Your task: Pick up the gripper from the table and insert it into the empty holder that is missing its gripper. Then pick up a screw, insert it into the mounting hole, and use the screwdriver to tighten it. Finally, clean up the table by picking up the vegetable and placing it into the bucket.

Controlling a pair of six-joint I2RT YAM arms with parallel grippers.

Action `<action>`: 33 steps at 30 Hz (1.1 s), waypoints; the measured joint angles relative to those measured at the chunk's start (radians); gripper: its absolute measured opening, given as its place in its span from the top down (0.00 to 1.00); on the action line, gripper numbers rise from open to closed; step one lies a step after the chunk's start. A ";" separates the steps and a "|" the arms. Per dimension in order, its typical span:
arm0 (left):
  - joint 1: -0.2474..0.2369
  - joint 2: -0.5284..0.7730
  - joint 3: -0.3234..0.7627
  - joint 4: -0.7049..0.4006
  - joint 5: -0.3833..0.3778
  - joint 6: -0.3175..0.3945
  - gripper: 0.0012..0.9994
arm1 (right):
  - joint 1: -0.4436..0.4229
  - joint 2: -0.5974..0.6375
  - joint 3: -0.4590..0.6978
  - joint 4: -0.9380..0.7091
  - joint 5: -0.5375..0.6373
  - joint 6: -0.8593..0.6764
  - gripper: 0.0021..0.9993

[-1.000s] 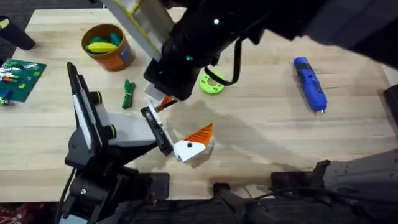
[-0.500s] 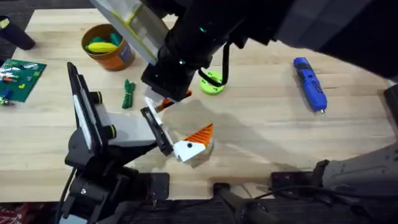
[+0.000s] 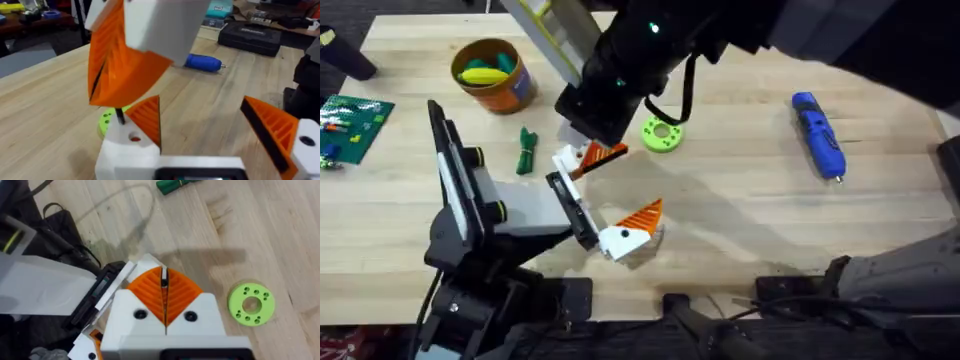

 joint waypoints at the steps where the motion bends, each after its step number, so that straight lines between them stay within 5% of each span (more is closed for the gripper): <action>1: 0.000 0.000 0.000 0.000 0.000 0.000 0.02 | 0.001 0.000 0.000 0.000 0.000 0.000 1.00; 33: 0.000 0.000 0.000 0.000 0.000 0.000 0.02 | 0.008 0.000 0.000 -0.003 -0.068 0.006 1.00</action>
